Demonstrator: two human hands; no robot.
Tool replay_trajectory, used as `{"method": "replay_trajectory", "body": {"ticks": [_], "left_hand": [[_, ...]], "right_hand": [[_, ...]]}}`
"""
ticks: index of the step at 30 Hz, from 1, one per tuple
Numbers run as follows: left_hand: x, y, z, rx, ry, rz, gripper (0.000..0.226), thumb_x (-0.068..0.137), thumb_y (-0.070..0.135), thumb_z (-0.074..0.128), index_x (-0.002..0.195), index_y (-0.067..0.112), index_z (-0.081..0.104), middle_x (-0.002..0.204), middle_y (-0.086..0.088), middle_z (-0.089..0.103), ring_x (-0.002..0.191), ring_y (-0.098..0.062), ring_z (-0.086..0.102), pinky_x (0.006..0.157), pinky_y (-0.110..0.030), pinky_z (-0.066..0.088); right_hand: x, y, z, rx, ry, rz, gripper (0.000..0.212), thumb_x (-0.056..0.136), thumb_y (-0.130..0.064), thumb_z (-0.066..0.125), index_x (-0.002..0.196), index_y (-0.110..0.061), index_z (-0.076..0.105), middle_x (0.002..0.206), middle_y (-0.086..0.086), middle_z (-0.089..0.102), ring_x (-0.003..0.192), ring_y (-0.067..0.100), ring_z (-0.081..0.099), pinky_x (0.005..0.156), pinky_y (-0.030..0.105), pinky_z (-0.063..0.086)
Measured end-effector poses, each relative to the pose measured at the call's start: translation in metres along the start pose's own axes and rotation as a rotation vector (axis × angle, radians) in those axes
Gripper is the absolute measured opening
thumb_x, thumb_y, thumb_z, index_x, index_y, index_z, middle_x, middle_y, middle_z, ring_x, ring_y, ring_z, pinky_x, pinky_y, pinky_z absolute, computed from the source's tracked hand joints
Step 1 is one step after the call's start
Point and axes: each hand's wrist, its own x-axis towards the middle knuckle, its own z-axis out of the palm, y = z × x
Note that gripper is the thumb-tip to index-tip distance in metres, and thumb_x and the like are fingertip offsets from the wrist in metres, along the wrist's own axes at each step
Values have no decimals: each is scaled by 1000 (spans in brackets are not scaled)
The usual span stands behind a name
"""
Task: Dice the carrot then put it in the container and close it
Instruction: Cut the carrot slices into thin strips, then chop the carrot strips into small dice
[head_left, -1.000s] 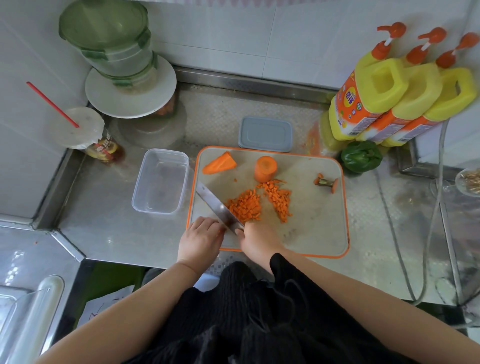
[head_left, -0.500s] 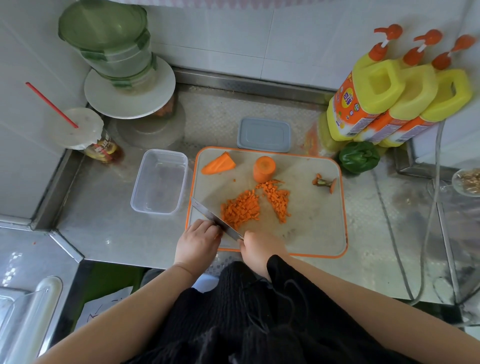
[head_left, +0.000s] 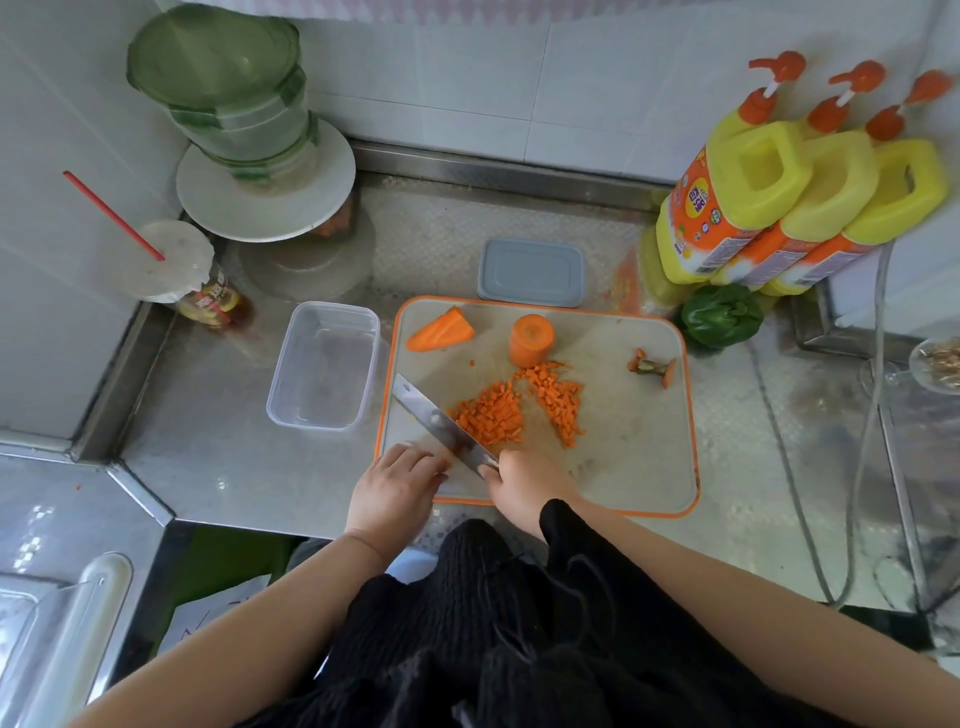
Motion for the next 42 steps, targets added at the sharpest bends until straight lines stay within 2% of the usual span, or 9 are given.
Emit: {"method": "replay_trajectory", "body": {"ticks": [6,9,12,16,20,26,31,36,42], "left_hand": [[1,1,0,19,-24,15,23,84,19,49,78,14,71,80,-1,66,75,-25,61,60,-33,56],[3,0,1,34,-46,0,9,77,8,65,78,14,71,79,-1,65,74,-26,60,58,-34,55],[4,2,0,20,-60,-9,15,71,1,74,79,13,72,79,-1,66,73,-26,60,57,-33,55],[4,3,1,11,-55,-6,13,80,11,58,78,14,71,79,-1,64,74,-24,58,52,-34,53],[5,3,0,0,-71,-28,23,64,-4,77,79,13,71,78,0,65,73,-24,60,52,-32,53],[12,8,-6,-55,-54,62,36,77,3,48,100,12,74,96,0,71,89,-21,63,69,-31,59],[26,14,-15,-145,-52,-112,38,63,-22,67,80,12,68,98,-4,60,95,-24,51,60,-36,54],[52,23,-26,-205,64,-259,35,66,-27,57,68,8,62,96,-8,57,91,-26,47,78,-31,39],[65,23,-42,-284,159,-384,54,66,-24,39,99,9,66,120,-4,52,109,-21,39,93,-29,33]], "right_hand": [[-8,-3,2,-62,-20,-39,29,104,-35,33,89,-12,43,78,3,48,75,24,47,66,30,34],[-6,-4,5,-73,-10,-64,28,104,-34,33,89,-12,43,76,3,46,75,24,45,67,30,33],[-1,-3,13,-66,-31,-43,28,104,-31,34,92,-12,51,73,1,48,75,24,50,66,30,35],[7,-4,21,-55,-39,-14,26,102,-28,39,97,-10,58,88,8,58,81,24,55,68,30,39],[13,-7,19,17,8,-19,33,102,-36,39,92,-10,57,79,4,56,76,23,58,66,32,45],[7,8,-1,188,103,78,33,101,-38,39,86,-12,52,74,2,50,75,24,52,62,30,36],[2,19,-9,249,132,102,42,99,-38,42,64,-15,37,61,0,40,54,16,39,48,28,26],[1,26,-6,285,116,136,43,97,-39,44,63,-13,37,58,1,38,51,14,36,48,28,25],[-5,30,-12,93,26,74,39,99,-38,40,68,-15,40,65,0,42,67,20,45,49,26,27]]}}
